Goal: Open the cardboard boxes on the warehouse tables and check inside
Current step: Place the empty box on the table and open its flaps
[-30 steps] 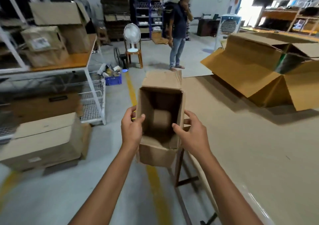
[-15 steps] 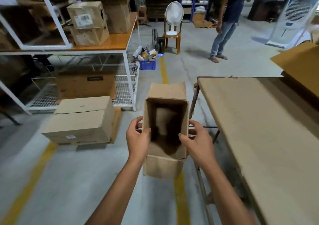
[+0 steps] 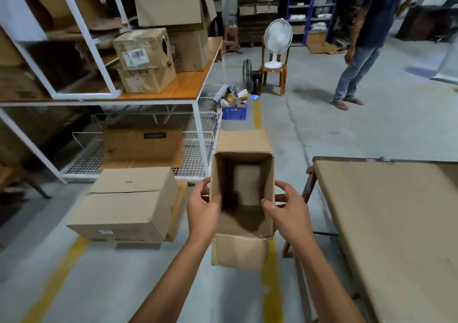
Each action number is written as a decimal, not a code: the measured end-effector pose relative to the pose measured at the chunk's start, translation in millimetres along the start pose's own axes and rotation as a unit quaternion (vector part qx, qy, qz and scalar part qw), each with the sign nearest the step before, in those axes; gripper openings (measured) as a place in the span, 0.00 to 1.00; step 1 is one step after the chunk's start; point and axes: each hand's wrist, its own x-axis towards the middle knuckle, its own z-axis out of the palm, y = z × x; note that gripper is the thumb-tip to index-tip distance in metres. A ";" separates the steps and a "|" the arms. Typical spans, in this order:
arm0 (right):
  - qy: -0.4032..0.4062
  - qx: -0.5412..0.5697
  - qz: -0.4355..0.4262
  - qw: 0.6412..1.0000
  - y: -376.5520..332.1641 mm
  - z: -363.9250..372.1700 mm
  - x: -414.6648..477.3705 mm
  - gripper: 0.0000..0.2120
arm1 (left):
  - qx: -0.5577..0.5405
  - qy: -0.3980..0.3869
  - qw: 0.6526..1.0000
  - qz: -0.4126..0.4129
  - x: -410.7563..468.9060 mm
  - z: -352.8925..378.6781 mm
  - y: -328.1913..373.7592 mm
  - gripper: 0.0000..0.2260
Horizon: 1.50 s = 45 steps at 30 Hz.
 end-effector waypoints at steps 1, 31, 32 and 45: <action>-0.003 0.007 -0.005 1.000 -4.9 -3.3 16.3 0.28 | 0.012 0.000 1.000 0.014 14.4 8.0 4.9 0.19; 0.109 -0.018 0.105 0.988 -56.4 56.6 440.6 0.29 | -0.005 -0.254 0.964 -0.077 469.3 191.5 6.2 0.04; 0.120 -0.014 0.111 0.986 -54.4 53.7 451.7 0.30 | 0.007 -0.258 0.963 -0.080 480.1 203.2 7.7 0.02; 0.265 0.031 0.173 0.948 -3.8 -35.8 625.4 0.23 | 0.060 -0.366 0.928 -0.040 597.4 429.4 25.7 0.03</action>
